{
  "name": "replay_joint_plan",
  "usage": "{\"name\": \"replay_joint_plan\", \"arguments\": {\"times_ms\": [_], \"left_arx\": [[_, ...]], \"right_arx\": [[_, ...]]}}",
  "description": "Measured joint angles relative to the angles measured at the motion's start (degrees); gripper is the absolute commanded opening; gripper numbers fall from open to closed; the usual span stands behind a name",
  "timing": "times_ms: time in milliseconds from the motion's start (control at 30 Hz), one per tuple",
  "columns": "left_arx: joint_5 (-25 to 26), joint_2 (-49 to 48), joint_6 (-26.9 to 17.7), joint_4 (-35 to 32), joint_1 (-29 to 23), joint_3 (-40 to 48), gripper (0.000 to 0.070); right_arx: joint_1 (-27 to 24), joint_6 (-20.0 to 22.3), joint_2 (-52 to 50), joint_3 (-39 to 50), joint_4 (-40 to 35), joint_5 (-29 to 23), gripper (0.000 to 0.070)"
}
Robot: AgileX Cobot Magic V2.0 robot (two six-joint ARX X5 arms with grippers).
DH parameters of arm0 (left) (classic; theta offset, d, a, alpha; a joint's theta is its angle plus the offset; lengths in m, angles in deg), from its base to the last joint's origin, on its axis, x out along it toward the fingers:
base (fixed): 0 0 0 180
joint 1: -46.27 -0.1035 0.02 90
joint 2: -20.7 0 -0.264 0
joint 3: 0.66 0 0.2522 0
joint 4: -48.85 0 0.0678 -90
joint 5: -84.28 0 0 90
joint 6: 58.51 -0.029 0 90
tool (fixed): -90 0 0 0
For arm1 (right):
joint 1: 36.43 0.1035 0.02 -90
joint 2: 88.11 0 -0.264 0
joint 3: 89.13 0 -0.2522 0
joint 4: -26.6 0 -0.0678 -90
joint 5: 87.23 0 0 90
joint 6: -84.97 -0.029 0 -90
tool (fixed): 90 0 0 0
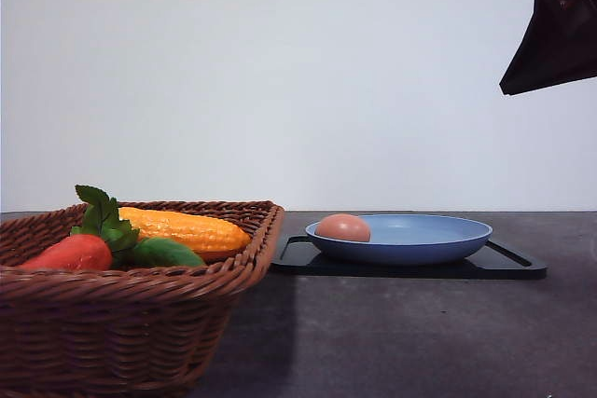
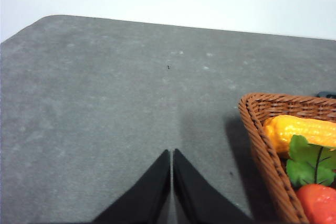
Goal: Transfer egg from basket to plate and serve
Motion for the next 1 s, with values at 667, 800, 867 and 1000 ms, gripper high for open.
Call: {"name": "replay_joint_plan", "arguments": {"times_ms": [667, 800, 867, 1000], "left_arx": [[-0.01, 0.0, 1.51, 0.02, 0.0, 0.0, 0.0], [-0.02, 0.0, 1.51, 0.02, 0.0, 0.0, 0.0], [0.0, 0.0, 1.51, 0.02, 0.0, 0.0, 0.0], [0.0, 0.0, 1.51, 0.02, 0.0, 0.0, 0.0]], "right_arx": [[0.0, 0.0, 0.0, 0.0, 0.02, 0.0, 0.0], [0.0, 0.14, -0.14, 0.02, 0.08, 0.0, 0.0], [-0.31, 1.46, -1.52, 0.07, 0.55, -0.61, 0.0], [-2.45, 5.9, -9.12, 1.95, -1.24, -2.68, 0.0]]}}
